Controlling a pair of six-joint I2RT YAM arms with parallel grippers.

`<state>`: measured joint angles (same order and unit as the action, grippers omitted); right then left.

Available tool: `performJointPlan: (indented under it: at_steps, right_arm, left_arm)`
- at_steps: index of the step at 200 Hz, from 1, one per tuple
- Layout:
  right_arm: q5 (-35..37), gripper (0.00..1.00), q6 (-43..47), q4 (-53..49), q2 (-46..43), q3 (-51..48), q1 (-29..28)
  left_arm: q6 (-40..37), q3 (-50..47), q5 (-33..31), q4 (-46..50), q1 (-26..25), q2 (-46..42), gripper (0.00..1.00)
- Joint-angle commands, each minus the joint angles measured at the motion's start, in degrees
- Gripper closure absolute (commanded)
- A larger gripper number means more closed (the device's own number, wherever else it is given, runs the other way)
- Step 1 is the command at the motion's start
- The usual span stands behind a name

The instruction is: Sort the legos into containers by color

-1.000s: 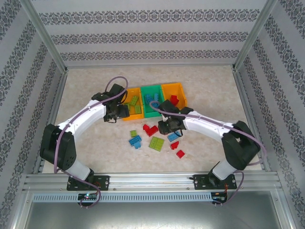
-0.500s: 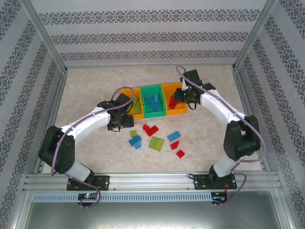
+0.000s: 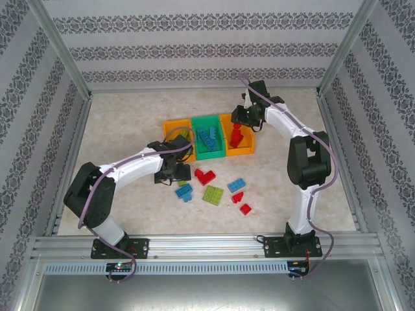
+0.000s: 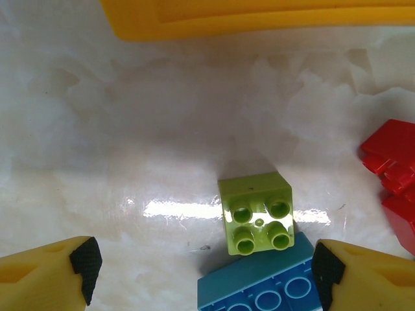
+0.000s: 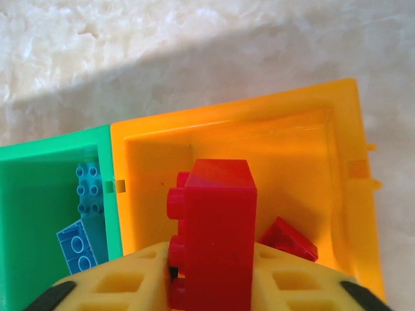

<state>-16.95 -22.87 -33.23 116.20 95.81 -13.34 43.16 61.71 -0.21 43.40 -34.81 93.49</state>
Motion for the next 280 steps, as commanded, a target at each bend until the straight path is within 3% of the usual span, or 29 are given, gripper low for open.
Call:
performJointPlan:
  at_steps: [1, 20, 42, 122, 223, 256, 280]
  right_arm:
    - [-3.4, 0.56, -0.9, -1.6, 1.8, 2.7, -0.2]
    - [-3.3, 0.35, -1.1, -1.9, 1.9, 2.5, -0.1]
    - [-3.6, 0.28, -1.2, -0.8, -0.4, 0.3, -0.1]
    - [-0.8, 0.24, -0.6, 2.7, -14.1, -14.2, -0.2]
    - [-0.1, 0.23, -1.7, 5.8, -24.2, -29.3, -0.1]
    - [0.8, 0.22, -1.5, 5.9, -26.1, -32.3, 0.1]
    - [1.0, 0.22, -1.5, 5.9, -26.9, -33.6, 0.2]
  left_arm:
    - [1.3, -0.7, -0.6, 0.1, -0.7, 0.1, 0.14]
    - [1.4, -0.2, -0.2, 0.7, -0.8, 0.8, 0.13]
    - [1.7, -0.2, -0.1, 0.8, -1.1, 1.5, 0.14]
    - [2.9, 1.4, 2.3, -2.1, -1.5, 4.9, 0.15]
    - [4.0, 2.6, 3.4, -4.1, -1.6, 9.0, 0.17]
    - [4.3, 2.6, 3.1, -4.4, -1.6, 9.7, 0.22]
    - [4.9, 2.5, 2.6, -4.5, -1.6, 9.8, 0.35]
